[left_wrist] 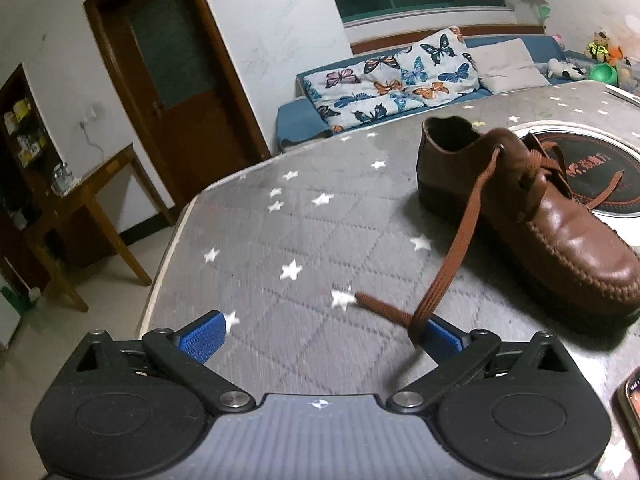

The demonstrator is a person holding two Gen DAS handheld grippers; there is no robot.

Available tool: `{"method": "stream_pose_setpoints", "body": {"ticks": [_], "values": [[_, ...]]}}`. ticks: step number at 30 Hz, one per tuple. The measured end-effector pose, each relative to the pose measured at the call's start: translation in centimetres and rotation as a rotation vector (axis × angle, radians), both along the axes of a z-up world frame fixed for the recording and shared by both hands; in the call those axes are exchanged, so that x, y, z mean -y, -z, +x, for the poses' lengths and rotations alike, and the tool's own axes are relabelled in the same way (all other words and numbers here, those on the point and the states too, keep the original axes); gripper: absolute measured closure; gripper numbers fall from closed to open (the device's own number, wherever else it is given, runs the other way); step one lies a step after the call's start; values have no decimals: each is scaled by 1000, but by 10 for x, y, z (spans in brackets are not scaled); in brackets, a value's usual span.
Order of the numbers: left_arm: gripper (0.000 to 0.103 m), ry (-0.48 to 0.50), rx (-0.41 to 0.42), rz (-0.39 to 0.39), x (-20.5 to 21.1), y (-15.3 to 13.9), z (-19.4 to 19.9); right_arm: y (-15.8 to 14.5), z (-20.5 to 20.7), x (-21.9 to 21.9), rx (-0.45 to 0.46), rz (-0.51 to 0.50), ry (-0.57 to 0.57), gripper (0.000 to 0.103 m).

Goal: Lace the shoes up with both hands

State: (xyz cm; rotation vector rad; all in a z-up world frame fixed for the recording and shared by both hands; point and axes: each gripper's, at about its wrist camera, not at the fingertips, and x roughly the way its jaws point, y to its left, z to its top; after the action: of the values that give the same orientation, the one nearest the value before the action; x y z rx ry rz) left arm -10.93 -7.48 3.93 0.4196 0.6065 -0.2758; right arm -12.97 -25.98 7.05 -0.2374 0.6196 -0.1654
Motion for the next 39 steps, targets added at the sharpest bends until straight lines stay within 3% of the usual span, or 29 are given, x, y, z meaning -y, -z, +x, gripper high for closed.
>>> {"method": "stream_pose_setpoints", "body": {"ticks": [11,22,39], "values": [[0,-84,-97,-102,-27,8,-14,8,-8,-10,-16,100,-24,0],[0,1,-163,-122,2,23,-42,12,-7,-21,-14,137,-31,0],[0,-42,-164,-185,15,30,-51,23,-10,-26,-24,204,-17,0]]}}
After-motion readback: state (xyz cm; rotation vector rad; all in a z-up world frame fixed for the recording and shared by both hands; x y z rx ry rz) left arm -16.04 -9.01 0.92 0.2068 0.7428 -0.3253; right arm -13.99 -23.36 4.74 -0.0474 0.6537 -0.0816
